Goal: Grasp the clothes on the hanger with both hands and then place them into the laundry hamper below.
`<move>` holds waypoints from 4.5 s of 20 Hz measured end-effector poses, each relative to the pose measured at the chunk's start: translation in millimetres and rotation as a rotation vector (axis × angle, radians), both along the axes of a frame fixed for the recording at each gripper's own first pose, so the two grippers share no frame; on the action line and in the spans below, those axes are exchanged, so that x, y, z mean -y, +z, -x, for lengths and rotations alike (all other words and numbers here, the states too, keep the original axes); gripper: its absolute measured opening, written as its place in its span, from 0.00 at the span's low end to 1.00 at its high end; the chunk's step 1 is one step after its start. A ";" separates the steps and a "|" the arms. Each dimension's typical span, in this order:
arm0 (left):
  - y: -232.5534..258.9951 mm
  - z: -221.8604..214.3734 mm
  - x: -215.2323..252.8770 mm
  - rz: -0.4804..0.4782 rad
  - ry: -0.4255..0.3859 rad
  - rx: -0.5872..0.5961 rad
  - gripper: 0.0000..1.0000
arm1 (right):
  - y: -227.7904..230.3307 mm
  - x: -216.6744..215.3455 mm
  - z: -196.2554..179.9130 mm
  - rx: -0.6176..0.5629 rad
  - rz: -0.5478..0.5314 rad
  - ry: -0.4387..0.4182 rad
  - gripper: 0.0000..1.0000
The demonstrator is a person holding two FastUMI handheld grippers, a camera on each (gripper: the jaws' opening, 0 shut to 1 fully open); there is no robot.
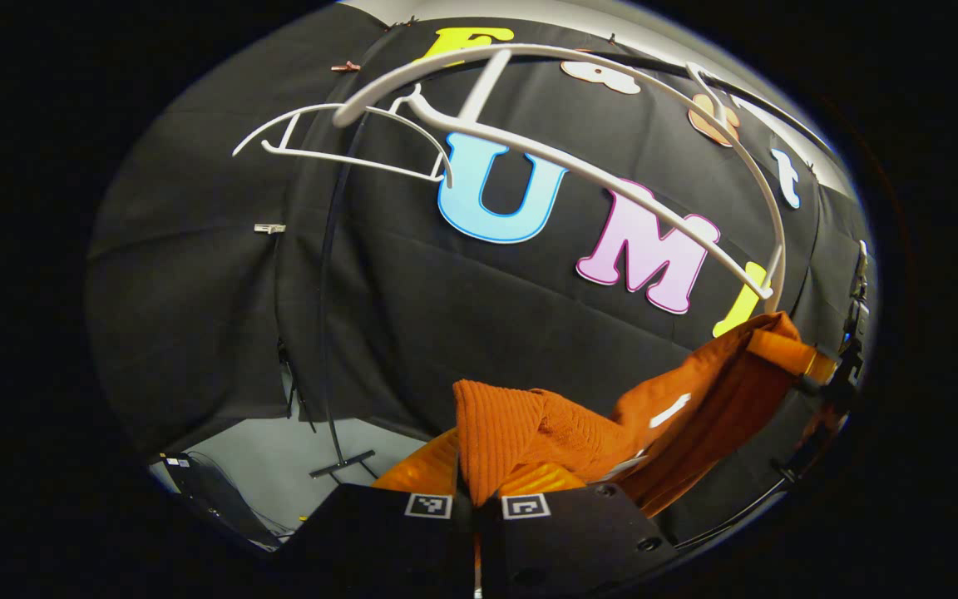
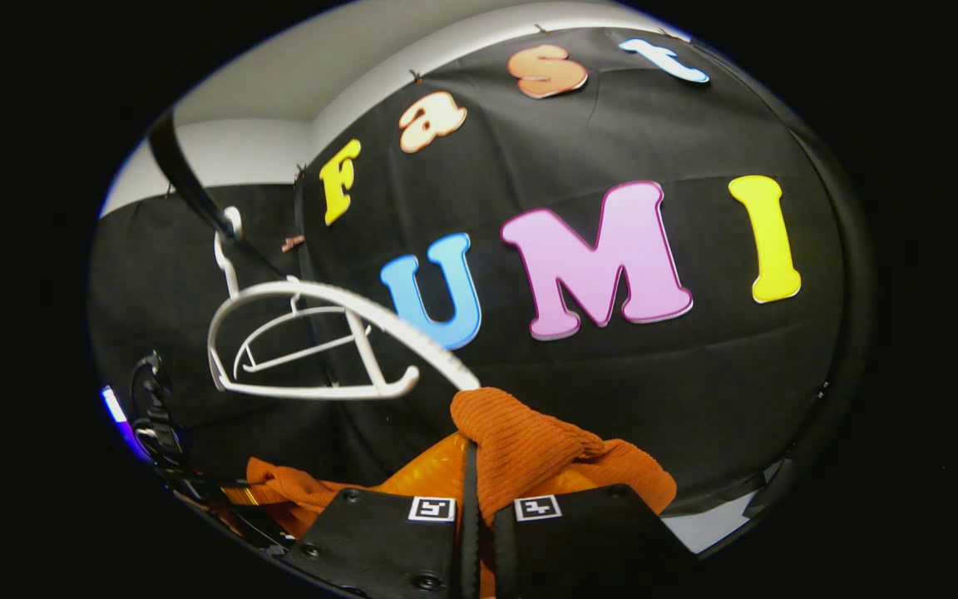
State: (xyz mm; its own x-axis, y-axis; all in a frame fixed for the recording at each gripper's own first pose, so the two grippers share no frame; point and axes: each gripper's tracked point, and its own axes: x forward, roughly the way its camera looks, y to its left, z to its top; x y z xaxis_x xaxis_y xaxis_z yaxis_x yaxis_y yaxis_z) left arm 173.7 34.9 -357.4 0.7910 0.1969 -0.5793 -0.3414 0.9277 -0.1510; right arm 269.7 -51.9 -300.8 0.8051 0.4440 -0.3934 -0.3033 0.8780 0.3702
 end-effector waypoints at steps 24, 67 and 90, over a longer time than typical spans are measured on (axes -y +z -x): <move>-77.5 16.9 41.9 0.169 0.070 -0.263 0.07 | -120.0 -152.2 142.6 -0.481 -0.024 0.343 0.12; 209.7 115.0 13.4 -0.148 -0.269 0.327 0.85 | 142.9 -119.6 199.3 0.139 0.105 -0.055 0.98; 322.1 158.2 33.4 -0.169 -0.342 0.555 0.84 | 279.4 -67.1 261.1 0.453 0.131 -0.327 0.92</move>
